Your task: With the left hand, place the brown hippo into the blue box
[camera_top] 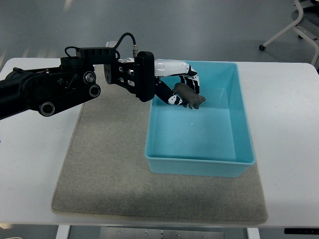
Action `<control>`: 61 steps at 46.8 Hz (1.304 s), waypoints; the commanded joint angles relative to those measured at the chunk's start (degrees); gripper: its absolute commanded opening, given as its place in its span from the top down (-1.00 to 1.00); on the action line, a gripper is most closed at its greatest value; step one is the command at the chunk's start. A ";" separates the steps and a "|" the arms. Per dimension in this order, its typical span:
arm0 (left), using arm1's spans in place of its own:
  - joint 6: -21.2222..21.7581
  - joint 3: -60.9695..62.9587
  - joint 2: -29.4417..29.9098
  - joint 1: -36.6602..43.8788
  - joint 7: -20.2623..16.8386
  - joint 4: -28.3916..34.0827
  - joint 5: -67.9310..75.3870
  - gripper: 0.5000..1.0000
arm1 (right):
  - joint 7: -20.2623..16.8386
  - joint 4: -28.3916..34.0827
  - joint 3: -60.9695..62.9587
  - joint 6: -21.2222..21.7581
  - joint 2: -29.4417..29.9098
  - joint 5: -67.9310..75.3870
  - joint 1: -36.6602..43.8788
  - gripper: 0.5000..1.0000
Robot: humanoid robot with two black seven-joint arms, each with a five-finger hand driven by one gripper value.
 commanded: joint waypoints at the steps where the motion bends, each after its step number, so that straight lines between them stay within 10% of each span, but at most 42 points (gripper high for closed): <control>1: 0.01 0.03 -0.44 0.86 0.00 0.11 0.00 0.26 | 0.00 0.00 0.02 0.00 0.00 0.00 0.01 -0.74; 42: 1.24 0.38 -1.32 0.78 0.00 3.71 -0.70 -0.04 | 0.00 0.00 0.02 0.00 0.00 0.00 0.01 -0.74; 61: 5.81 -1.47 -1.14 -0.36 -0.09 9.86 -14.23 -0.85 | 0.00 0.00 0.02 0.00 0.00 0.08 0.01 -0.74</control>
